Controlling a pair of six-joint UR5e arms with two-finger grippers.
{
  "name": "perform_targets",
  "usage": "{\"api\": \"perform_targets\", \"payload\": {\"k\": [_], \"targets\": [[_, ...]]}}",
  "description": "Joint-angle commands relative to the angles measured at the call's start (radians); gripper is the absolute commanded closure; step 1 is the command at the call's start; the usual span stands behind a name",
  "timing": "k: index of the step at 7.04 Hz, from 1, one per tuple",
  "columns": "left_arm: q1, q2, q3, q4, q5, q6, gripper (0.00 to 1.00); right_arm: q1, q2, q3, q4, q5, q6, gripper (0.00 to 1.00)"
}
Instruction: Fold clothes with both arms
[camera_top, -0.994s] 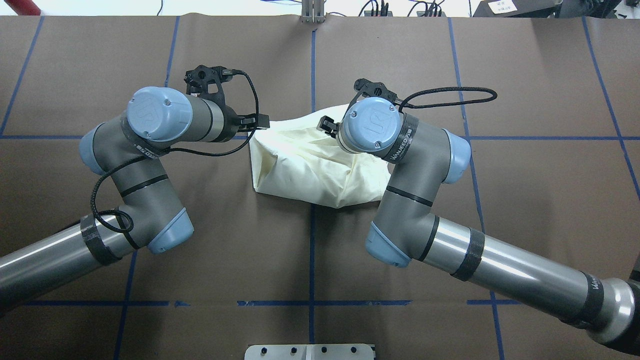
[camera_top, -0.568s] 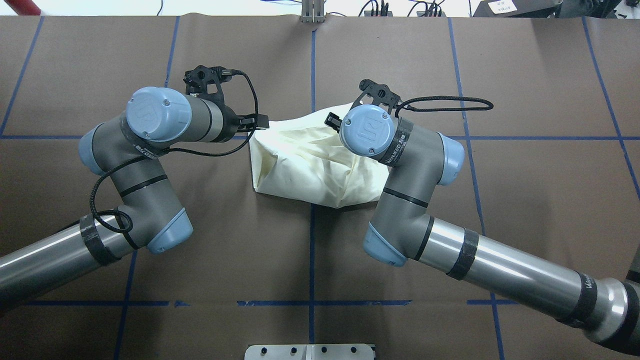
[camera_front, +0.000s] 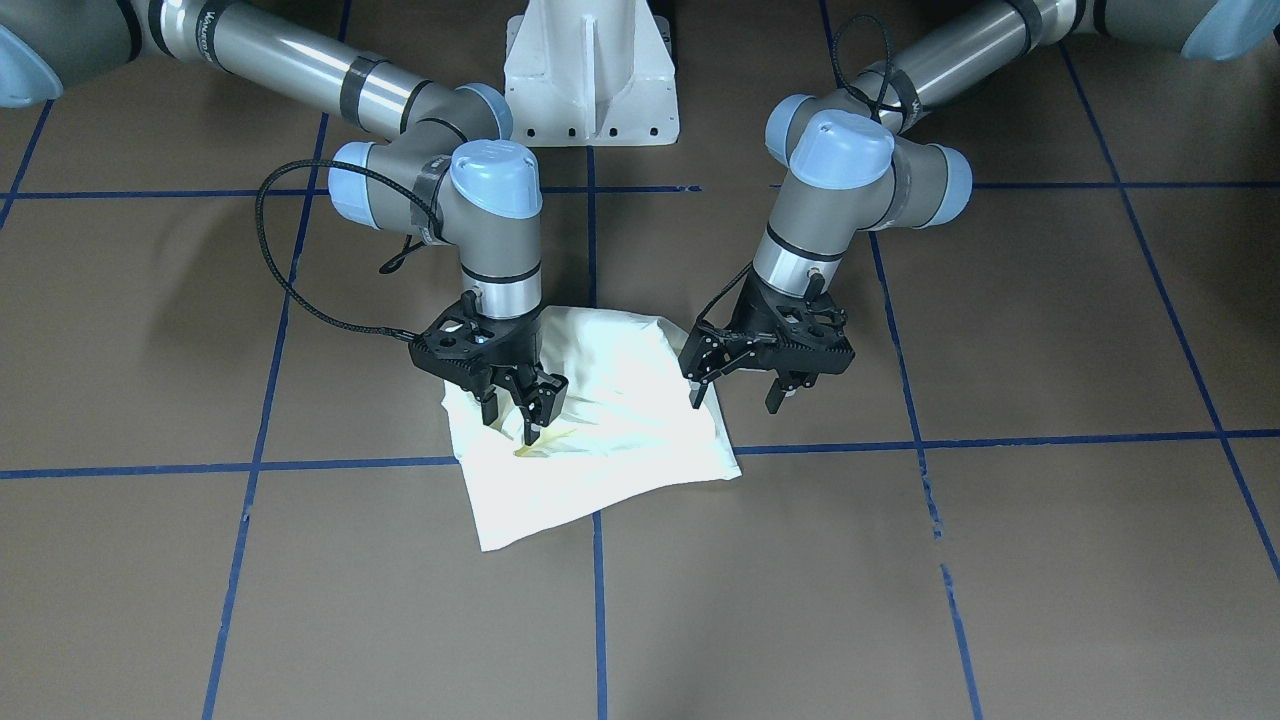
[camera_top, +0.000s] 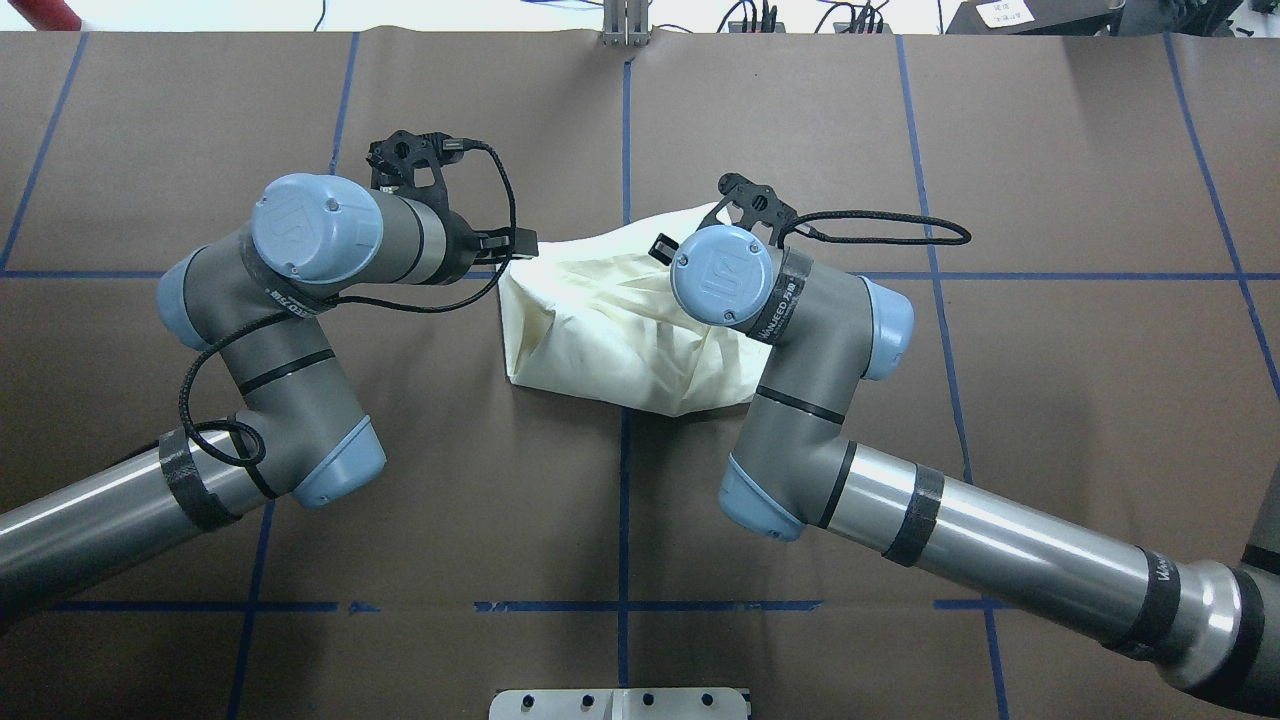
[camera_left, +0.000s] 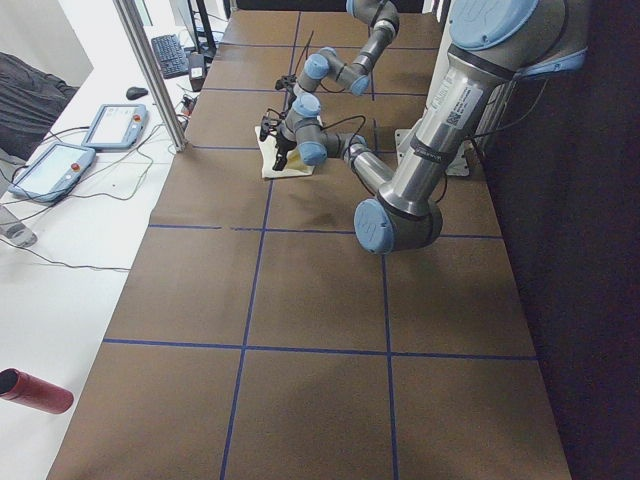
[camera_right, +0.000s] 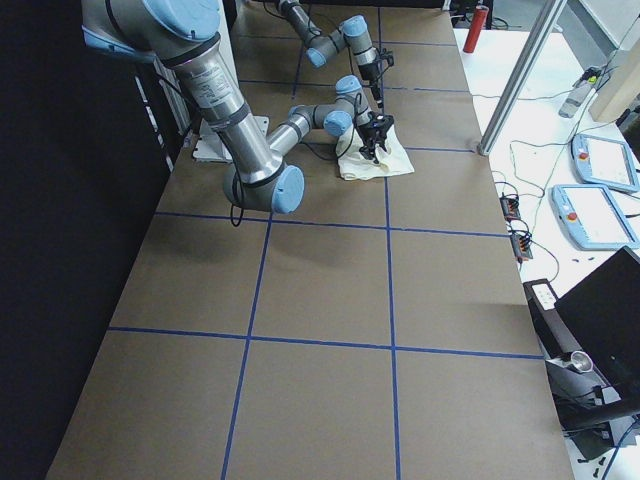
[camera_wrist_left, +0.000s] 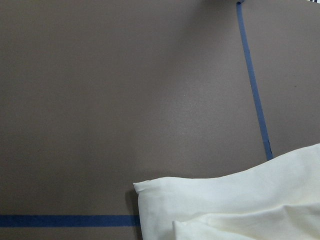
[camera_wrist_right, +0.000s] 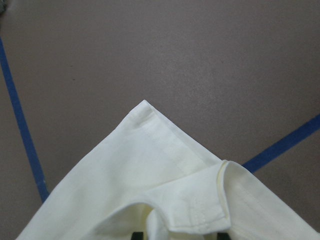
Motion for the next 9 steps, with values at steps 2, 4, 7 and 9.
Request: {"api": "perform_targets", "payload": {"k": [2,4,7,9], "targets": [[0.000,0.002,-0.009,0.002,0.002,-0.002,0.00,0.005,0.026,-0.005,0.000,-0.003,0.071,1.00],[0.000,0.003,-0.012,0.002,0.002,-0.007,0.00,0.031,0.040,-0.048,0.000,-0.005,0.072,1.00],[0.000,0.003,-0.012,0.002,0.002,-0.008,0.00,0.071,0.140,-0.200,0.000,-0.005,0.070,1.00],[0.002,0.003,-0.012,0.002,0.002,-0.011,0.00,0.076,0.140,-0.221,0.000,-0.022,0.067,1.00]]}}
